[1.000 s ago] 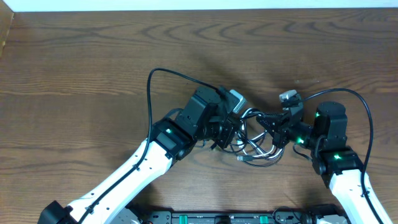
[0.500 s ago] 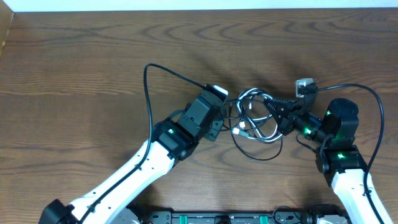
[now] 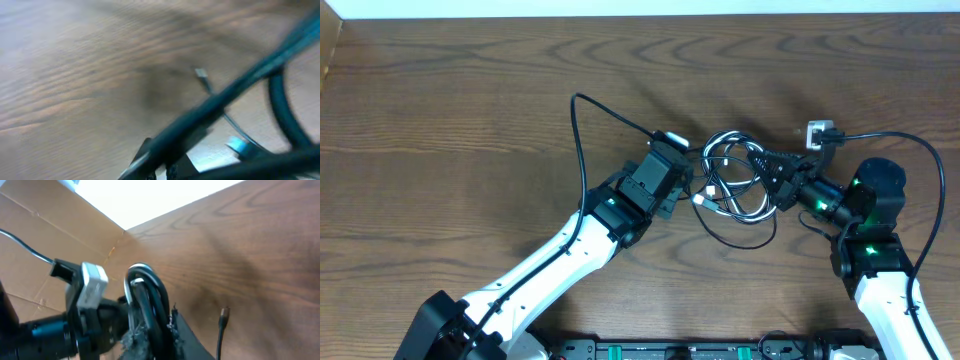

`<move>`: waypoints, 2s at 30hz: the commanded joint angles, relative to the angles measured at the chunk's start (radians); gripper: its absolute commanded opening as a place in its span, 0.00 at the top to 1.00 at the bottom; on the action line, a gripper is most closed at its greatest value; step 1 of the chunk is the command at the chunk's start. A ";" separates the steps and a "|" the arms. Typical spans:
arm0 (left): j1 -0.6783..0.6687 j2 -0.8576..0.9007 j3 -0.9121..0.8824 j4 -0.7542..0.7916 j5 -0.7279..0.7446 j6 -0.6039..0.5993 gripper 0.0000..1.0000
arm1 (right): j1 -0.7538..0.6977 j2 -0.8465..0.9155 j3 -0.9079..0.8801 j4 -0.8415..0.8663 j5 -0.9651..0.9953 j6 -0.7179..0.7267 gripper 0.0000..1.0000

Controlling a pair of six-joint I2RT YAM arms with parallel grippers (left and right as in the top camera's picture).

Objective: Untangle cables

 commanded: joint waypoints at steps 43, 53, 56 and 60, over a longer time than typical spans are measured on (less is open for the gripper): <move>0.101 0.289 -0.053 0.171 -0.026 -0.951 0.47 | 0.076 -0.006 0.019 -0.364 0.319 -0.079 0.53; 0.098 0.338 -0.053 0.180 0.008 -0.970 0.92 | 0.076 -0.006 0.019 -0.446 0.319 -0.079 0.55; 0.097 0.329 -0.052 0.184 0.013 -0.963 0.92 | 0.076 -0.006 0.019 -0.453 0.319 -0.079 0.57; 0.100 0.217 -0.038 0.184 0.055 -0.713 0.93 | 0.076 -0.006 0.019 -0.469 0.257 -0.079 0.71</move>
